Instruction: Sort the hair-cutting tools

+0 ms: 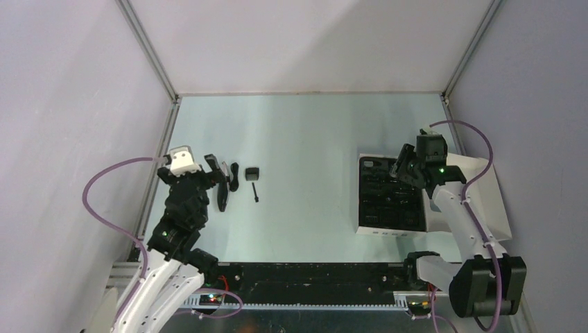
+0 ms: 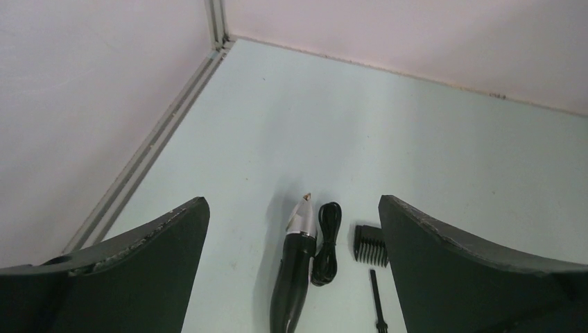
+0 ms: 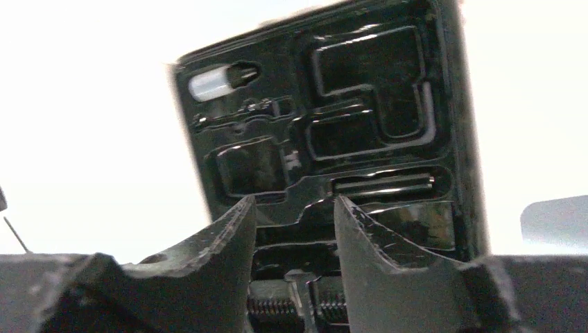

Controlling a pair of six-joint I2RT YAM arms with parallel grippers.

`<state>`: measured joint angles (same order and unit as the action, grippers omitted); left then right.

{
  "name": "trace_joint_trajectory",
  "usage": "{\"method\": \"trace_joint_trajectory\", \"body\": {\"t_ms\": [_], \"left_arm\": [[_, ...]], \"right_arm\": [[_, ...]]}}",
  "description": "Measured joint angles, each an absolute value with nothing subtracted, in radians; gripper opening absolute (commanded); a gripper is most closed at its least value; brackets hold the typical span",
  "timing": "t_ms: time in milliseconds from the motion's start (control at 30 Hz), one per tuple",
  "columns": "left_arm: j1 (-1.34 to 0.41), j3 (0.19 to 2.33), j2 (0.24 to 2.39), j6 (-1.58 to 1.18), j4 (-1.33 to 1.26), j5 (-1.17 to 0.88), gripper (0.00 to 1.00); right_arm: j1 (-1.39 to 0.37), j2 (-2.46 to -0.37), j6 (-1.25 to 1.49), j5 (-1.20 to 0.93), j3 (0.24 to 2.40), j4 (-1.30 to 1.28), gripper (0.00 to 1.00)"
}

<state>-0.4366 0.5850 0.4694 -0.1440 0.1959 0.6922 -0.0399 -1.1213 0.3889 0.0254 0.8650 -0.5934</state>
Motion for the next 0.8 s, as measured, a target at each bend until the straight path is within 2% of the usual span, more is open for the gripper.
{"method": "trace_joint_trajectory", "body": {"t_ms": [367, 800], "left_arm": [[-0.437, 0.695, 0.756, -0.242, 0.339, 0.559, 1.00], [-0.436, 0.825, 1.173, -0.391, 0.444, 0.333, 0.95]], "right_arm": [[-0.209, -1.073, 0.400, -0.063, 0.878, -0.579, 0.60], [-0.473, -1.134, 0.434, -0.120, 0.878, -0.492, 0.63]]}}
